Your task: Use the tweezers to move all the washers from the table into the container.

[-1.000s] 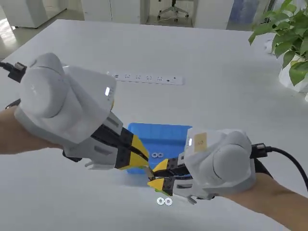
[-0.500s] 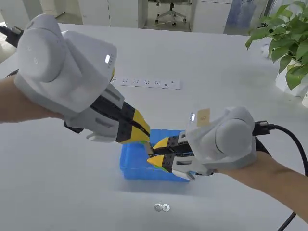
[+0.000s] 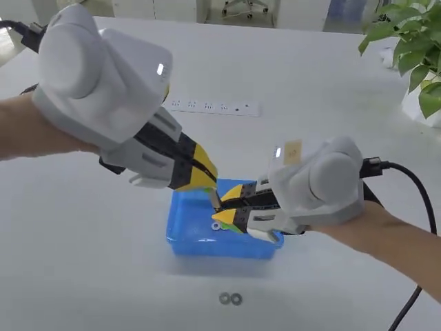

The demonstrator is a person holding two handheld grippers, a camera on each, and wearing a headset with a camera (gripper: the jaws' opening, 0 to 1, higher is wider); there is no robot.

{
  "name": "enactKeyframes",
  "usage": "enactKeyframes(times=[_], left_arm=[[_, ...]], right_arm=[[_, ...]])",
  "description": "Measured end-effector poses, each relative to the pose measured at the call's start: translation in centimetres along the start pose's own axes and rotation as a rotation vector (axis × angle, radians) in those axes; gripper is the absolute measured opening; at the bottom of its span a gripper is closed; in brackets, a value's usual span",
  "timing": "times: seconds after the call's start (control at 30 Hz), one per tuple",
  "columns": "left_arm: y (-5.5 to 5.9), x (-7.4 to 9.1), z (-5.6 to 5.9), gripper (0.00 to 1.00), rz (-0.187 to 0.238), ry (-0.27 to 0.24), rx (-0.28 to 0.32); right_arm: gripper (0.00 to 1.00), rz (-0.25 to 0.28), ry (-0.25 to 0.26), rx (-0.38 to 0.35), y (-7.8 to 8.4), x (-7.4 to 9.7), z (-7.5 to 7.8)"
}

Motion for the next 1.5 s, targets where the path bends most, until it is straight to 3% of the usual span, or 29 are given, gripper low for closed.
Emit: enactKeyframes(times=[0.2,0.57,1.5], left_arm=[[1.1,-0.5,-1.2,0.05,0.007,0.01,0.021],[2.4,-1.7,-2.2,0.05,-0.006,0.034,0.053],[4.4,-3.7,-2.6,0.05,-0.07,0.097,0.072]], right_arm=[[0.1,-0.011,-0.018,-0.009,0.8,-1.0,0.7],[0.09,-0.012,-0.065,-0.046,2.3,-2.6,1.2],[0.1,-0.032,-0.126,-0.088,4.6,-4.1,0.2]])
Point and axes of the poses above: the centre of the closed fingertips' face, and the gripper's own axes: x roughly backward along the fingers, z roughly to its right, y roughly out of its underside, the point moved 6 cm from there along x, roughly backward along the fingers, and after that the axes turned 13 degrees about y, right-handed, at the moved point
